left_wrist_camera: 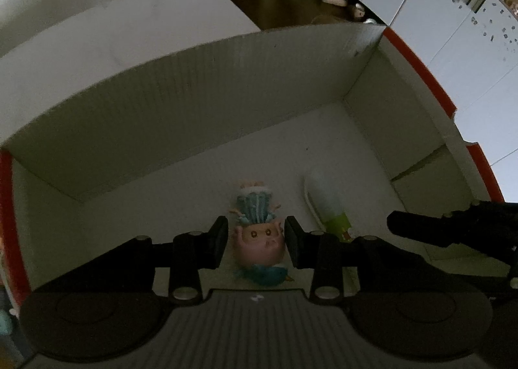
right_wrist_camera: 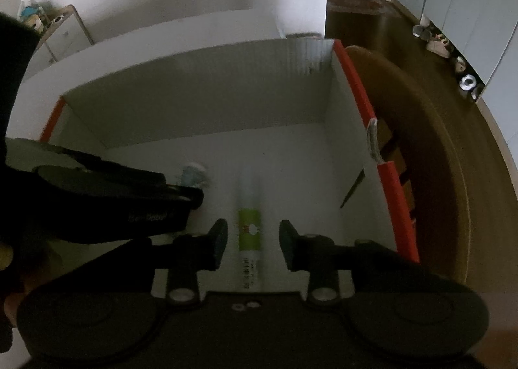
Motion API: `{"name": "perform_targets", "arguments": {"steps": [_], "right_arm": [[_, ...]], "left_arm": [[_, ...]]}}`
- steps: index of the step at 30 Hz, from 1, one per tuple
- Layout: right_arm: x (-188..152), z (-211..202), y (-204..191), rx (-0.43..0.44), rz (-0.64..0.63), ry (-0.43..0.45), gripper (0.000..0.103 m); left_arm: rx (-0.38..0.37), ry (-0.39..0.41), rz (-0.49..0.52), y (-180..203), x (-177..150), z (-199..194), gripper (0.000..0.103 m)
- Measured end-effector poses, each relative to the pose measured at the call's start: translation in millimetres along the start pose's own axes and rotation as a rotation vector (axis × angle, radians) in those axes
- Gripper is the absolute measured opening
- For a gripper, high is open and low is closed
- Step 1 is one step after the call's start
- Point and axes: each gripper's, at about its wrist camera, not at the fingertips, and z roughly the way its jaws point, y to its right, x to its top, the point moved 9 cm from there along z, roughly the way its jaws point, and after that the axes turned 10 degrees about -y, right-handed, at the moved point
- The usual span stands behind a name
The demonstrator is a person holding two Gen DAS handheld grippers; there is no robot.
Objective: Organize rigid objects
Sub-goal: 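Open both tools to drop the figurine and glue stick in the box, then grasp the yellow box with the left tool while the right grasps the pink heart soap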
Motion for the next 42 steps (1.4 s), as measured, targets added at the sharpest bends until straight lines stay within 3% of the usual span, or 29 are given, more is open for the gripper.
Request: {"name": "perform_targets", "arguments": {"steps": [3, 7, 13, 18, 23, 26, 31, 38, 42], "right_arm": [[2, -6, 4, 0.006, 0.038, 0.023, 0.036], [-4, -23, 0, 0.016, 0.024, 0.064, 0.049], [-8, -53, -9, 0.039, 0.005, 0.128, 0.05], [-15, -81, -20, 0.07, -0.006, 0.182, 0.059], [-25, -106, -36, 0.105, -0.012, 0.258, 0.066], [-32, -121, -45, 0.136, -0.02, 0.3, 0.075], [-45, -141, -64, 0.169, -0.063, 0.373, 0.088], [-49, -156, -90, 0.205, -0.119, 0.433, 0.102], [-51, -146, -124, 0.211, -0.122, 0.426, 0.102]], "left_arm": [[0.011, 0.03, -0.001, -2, -3, -10, 0.037], [0.013, 0.076, -0.003, -4, -6, -26, 0.037], [0.012, 0.155, -0.025, -9, -15, -60, 0.037], [0.011, 0.24, -0.018, -14, -30, -96, 0.038], [0.026, 0.333, -0.017, -21, -55, -130, 0.055], [0.031, 0.377, -0.03, -30, -71, -154, 0.057], [0.047, 0.449, -0.063, -44, -103, -180, 0.068], [0.102, 0.487, -0.115, -86, -149, -202, 0.075], [0.138, 0.494, -0.177, -127, -178, -208, 0.083]]}}
